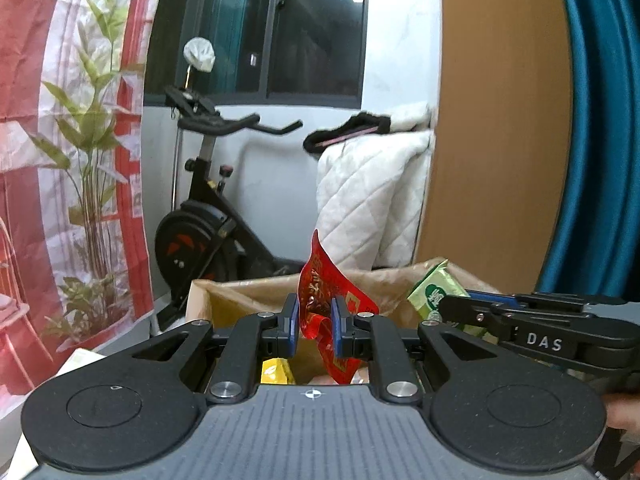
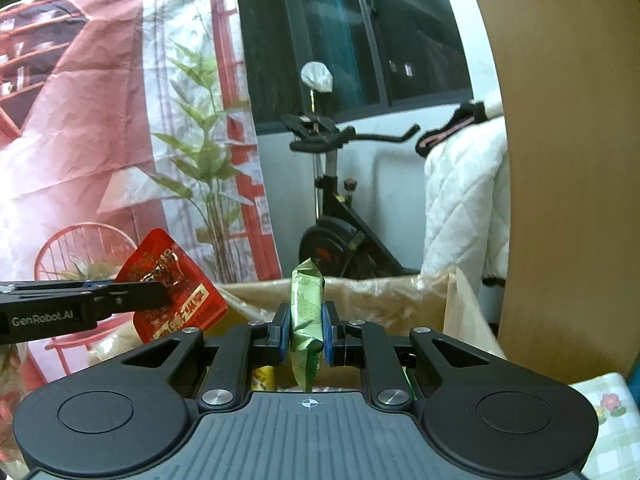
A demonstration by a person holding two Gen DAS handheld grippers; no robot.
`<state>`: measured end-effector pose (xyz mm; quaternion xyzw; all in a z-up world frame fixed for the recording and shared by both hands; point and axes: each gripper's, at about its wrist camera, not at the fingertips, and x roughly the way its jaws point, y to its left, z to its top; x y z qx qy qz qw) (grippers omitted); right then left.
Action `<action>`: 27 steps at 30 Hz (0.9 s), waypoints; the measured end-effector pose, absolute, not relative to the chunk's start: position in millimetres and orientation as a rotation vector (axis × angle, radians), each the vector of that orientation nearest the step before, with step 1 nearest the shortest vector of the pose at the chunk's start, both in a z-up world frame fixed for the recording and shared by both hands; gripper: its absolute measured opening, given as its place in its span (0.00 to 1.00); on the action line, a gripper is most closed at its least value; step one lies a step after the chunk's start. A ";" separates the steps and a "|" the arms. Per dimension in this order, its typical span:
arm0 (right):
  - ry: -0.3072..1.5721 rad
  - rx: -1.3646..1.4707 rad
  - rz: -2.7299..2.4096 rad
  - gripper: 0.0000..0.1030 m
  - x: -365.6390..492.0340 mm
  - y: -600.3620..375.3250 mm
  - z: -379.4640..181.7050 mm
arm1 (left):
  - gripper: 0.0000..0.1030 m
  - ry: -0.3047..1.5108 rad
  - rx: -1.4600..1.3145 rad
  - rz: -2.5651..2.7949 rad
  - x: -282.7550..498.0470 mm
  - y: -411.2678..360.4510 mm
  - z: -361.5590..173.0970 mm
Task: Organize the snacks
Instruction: 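Carry the red candy and green packet over the open box and release both, then withdraw both open tools from the box back toward the table snacks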
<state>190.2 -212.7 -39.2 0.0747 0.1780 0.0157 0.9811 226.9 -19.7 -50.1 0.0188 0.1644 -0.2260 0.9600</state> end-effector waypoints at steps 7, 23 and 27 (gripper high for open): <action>0.401 0.189 0.001 0.25 192.2 -218.0 -56.7 | 0.30 0.385 0.045 -0.453 231.7 -16.4 -62.9; 0.388 0.200 -0.046 0.87 128.0 -217.6 -43.5 | 0.88 0.381 0.039 -0.388 189.5 14.1 -49.0; 0.384 0.205 -0.063 0.94 107.4 -216.1 -42.0 | 0.96 0.369 0.038 -0.366 174.0 20.9 -47.6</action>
